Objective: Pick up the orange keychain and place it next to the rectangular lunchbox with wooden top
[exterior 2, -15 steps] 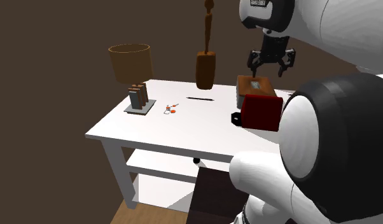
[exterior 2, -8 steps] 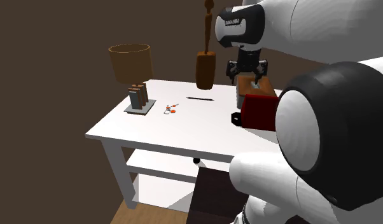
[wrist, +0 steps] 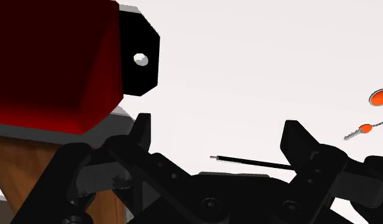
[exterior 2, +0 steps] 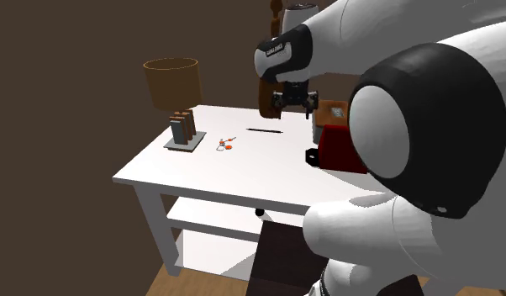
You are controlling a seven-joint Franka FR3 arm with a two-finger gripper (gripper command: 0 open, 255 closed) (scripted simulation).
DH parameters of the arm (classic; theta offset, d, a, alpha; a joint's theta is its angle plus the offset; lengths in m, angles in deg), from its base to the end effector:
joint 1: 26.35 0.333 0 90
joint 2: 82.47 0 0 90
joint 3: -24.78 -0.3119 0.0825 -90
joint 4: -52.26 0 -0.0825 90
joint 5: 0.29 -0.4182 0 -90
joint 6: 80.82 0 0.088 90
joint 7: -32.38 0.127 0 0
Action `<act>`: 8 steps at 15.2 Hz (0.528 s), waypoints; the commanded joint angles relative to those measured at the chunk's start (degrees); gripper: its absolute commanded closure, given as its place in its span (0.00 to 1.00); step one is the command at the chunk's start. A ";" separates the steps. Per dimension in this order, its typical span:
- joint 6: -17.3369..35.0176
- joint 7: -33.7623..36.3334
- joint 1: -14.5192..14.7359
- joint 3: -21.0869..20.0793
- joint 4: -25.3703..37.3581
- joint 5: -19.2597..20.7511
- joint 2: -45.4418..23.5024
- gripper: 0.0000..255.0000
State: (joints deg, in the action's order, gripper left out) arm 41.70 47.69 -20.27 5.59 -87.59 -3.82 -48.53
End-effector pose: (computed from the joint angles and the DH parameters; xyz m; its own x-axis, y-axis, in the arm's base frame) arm 0.3987 0.1985 0.4911 0.9508 0.1207 0.2852 0.1104 -0.9925 0.0520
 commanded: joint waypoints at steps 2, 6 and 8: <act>4.34 3.72 0.06 -3.77 0.61 0.22 -4.35 0.00; 9.19 9.24 -0.73 -9.03 2.90 2.21 -10.98 0.00; 11.35 12.45 -1.45 -11.79 4.48 4.09 -14.64 0.00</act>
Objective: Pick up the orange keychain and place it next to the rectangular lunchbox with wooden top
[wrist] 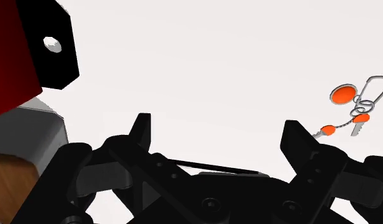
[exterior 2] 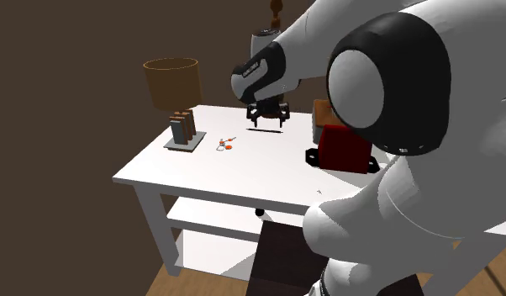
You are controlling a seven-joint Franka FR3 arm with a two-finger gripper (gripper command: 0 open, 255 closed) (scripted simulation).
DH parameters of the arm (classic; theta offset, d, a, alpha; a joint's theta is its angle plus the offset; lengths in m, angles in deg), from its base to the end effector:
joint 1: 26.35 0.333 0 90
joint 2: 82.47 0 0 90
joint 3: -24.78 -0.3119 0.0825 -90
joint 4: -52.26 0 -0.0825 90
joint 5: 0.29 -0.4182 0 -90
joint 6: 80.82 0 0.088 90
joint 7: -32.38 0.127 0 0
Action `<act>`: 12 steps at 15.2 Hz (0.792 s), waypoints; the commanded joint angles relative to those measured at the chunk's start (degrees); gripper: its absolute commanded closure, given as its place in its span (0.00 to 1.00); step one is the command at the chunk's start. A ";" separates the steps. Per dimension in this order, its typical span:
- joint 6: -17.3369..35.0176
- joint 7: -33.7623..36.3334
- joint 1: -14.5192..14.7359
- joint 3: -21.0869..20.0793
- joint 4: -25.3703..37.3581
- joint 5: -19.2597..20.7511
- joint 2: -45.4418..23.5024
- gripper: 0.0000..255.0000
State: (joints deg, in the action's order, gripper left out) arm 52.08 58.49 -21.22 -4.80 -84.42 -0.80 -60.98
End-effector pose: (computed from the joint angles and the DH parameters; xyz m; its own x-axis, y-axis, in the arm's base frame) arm 0.4124 0.2895 0.4315 0.9415 0.1382 0.3075 0.1316 -0.9904 0.0420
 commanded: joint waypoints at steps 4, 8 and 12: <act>4.44 9.40 -2.40 -7.06 5.37 7.30 -10.32 0.00; 6.02 19.31 -3.45 -11.76 10.82 17.52 -19.98 0.00; 5.13 29.45 -0.59 -12.76 17.77 29.44 -30.63 0.00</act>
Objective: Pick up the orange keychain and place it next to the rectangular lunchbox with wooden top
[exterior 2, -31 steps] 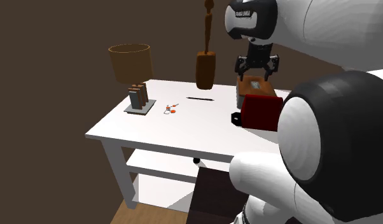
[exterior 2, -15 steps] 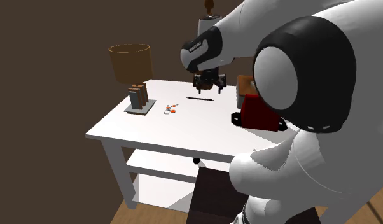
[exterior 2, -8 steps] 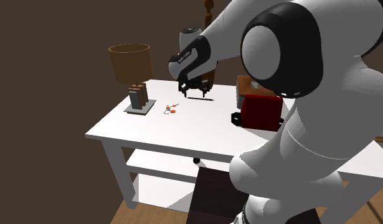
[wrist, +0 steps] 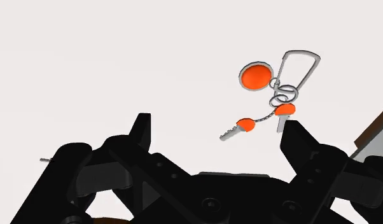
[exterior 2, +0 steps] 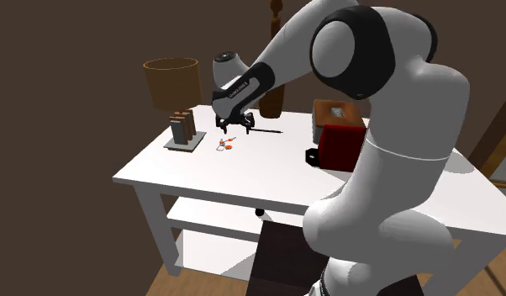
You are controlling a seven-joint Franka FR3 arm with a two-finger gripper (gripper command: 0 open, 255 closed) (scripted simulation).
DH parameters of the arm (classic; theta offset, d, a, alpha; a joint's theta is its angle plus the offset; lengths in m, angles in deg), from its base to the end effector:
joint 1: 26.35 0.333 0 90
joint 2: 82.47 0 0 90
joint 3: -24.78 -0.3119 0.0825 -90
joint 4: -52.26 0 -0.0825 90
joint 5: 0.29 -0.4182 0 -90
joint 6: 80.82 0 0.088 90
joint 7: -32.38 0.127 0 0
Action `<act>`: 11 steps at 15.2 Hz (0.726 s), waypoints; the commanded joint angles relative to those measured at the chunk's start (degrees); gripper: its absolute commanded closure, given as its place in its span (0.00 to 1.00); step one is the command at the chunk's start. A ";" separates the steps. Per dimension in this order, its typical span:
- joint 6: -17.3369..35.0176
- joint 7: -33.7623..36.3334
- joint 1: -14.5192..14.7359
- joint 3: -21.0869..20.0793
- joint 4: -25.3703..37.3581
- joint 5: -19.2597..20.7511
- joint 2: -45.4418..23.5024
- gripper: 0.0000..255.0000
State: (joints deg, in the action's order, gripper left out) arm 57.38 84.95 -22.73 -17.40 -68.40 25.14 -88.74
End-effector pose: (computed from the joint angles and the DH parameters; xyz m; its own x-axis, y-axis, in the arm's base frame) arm 0.4350 0.4301 0.3594 0.9268 0.1624 0.3386 0.1642 -0.9861 0.0236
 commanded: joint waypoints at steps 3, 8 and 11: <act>-1.69 8.62 5.45 1.40 7.70 10.62 -10.35 0.00; -2.56 12.77 10.58 4.14 13.94 16.56 -17.95 0.00; -1.63 13.67 11.29 5.24 14.56 18.24 -19.90 0.00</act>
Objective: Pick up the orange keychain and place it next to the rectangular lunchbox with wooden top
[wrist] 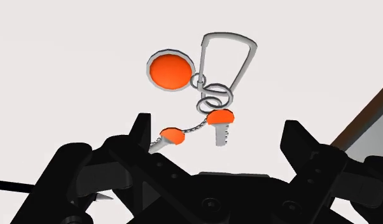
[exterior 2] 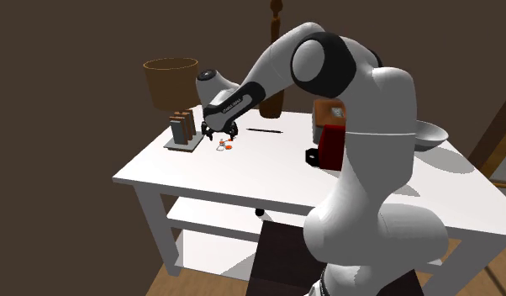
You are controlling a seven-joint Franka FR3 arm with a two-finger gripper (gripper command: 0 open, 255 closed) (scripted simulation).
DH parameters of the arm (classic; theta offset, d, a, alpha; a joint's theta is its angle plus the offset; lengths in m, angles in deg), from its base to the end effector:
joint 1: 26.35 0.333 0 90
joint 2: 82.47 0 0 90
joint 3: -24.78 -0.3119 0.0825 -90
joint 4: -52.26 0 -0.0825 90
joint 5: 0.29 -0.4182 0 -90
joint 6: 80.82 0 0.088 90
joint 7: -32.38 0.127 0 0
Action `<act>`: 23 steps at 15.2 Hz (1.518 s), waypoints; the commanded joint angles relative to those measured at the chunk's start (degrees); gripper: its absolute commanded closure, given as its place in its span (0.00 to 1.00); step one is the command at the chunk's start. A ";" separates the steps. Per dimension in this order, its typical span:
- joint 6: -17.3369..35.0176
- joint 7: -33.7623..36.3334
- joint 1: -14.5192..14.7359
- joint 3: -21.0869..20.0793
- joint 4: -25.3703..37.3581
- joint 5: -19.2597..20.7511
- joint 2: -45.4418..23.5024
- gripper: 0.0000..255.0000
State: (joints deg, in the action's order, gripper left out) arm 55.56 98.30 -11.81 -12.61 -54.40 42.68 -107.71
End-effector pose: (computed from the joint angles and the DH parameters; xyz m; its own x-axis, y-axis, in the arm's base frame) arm 0.4508 0.5101 0.2997 0.9165 0.1746 0.3599 0.1812 -0.9833 0.0157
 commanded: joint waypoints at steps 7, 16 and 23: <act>0.96 1.04 0.99 1.41 1.18 2.09 -2.61 0.00; 1.12 0.80 0.58 1.23 0.65 1.80 -2.09 1.00; -0.34 -0.34 0.31 0.43 1.53 0.47 -1.30 1.00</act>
State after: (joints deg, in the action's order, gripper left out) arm 55.73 98.39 -11.34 -11.99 -53.08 43.60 -109.18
